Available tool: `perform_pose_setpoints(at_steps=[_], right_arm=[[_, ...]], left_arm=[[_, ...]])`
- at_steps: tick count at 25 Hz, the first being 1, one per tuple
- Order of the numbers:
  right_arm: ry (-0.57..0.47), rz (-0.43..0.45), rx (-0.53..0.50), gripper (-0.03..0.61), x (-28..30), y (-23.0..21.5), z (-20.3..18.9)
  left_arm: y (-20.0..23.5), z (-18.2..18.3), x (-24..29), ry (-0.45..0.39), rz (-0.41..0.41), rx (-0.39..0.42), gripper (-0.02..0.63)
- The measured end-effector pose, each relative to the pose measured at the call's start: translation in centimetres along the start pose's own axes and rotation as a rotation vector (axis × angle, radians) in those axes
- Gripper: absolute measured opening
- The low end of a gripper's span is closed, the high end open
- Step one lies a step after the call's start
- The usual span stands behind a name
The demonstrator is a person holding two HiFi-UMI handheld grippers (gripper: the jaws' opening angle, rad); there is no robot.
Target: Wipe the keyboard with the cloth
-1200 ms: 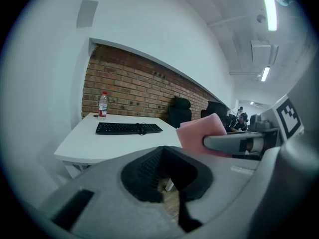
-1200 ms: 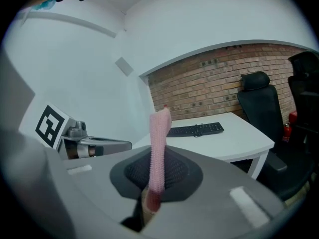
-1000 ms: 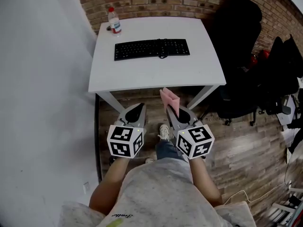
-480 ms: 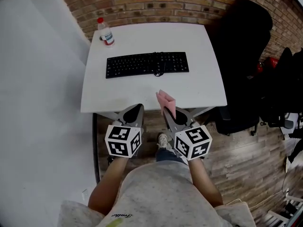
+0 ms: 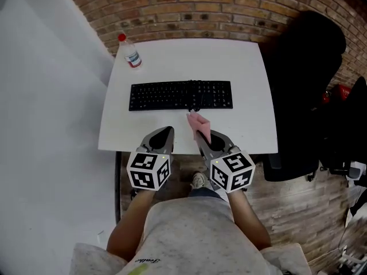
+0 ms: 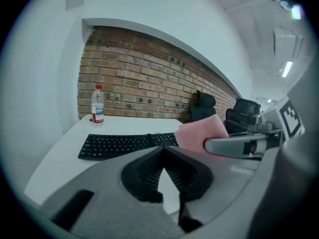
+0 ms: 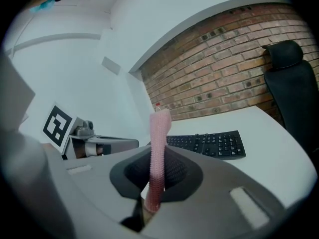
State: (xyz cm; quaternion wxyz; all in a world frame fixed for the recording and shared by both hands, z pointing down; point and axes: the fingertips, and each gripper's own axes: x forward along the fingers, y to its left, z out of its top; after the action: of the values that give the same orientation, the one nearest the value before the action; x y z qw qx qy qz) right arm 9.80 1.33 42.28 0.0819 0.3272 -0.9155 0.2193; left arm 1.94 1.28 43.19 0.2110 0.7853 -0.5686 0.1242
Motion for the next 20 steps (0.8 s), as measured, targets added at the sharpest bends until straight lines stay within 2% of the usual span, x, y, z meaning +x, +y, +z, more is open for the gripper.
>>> perform_pose_setpoints(at_steps=[8,20], right_arm=[[0.019,0.067,-0.006,0.021,3.5,-0.8,1.3],[0.074,0.180,-0.019,0.021,12.0,2.4,2.8]], left_arm=[[3.0,0.5,1.2,-0.001,0.070,-0.035,-0.008],[11.1,0.8,1.6,0.005,0.151,-0.095,-0.008]])
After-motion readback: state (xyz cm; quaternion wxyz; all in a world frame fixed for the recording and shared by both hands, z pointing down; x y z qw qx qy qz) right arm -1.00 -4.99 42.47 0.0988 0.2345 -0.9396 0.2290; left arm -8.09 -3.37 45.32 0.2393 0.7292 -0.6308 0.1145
